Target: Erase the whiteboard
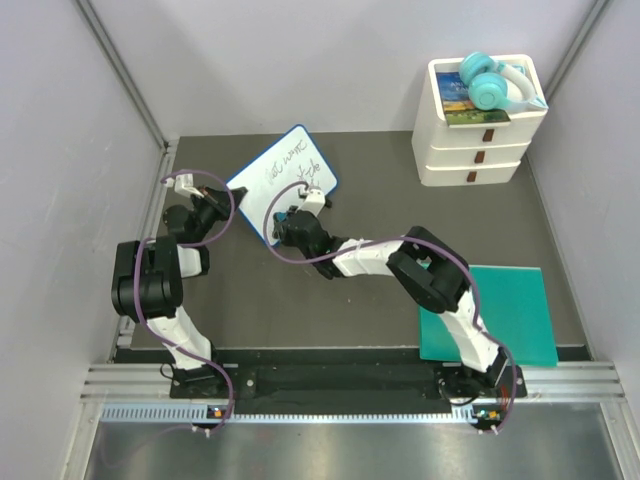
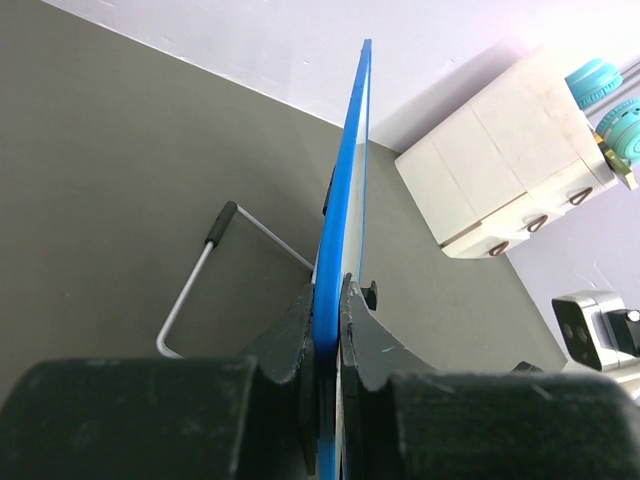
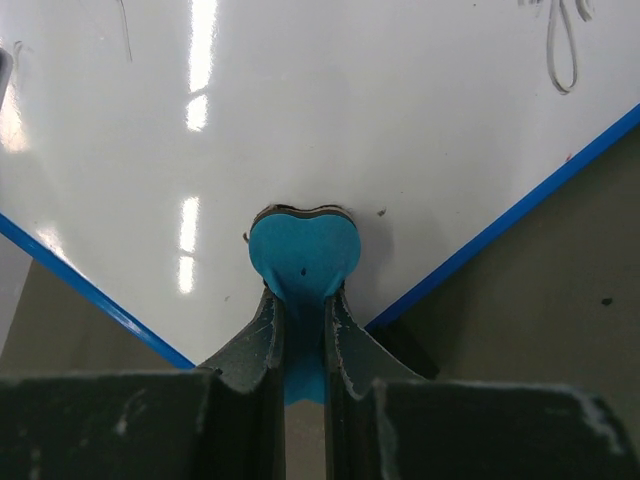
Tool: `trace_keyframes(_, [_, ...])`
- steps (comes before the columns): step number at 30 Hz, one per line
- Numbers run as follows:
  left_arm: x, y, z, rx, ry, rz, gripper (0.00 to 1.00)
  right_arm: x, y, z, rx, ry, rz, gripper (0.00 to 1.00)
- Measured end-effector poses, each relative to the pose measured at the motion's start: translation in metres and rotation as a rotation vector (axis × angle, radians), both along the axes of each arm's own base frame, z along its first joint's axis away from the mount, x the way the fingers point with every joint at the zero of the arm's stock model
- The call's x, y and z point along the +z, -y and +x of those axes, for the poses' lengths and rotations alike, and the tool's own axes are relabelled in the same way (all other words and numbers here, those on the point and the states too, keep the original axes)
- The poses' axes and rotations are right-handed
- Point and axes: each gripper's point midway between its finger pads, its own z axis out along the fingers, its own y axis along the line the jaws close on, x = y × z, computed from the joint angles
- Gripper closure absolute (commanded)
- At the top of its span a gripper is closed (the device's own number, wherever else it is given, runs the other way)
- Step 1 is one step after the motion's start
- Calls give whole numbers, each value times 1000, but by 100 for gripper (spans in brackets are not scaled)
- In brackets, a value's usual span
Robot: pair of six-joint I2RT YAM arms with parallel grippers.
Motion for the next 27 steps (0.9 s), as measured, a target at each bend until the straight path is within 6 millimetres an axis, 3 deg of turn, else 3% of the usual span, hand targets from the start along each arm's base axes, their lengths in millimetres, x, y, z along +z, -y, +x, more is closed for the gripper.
trace_keyframes(8, [-2,0,1,3,-2,-5,100,7,9,22,11,-39,-36,100])
trace_keyframes(13, [-2,1,0,-1,-9,-19,100,27,32,72,-61,-8,-18,100])
trace_keyframes(18, [-2,1,1,3,-13,-22,100,20,63,113,-136,-2,-49,100])
trace_keyframes(23, [-2,1,1,2,-13,-22,100,17,68,117,-137,-9,-54,100])
trace_keyframes(27, [-2,1,1,1,-14,-22,100,13,67,108,-119,-14,-57,100])
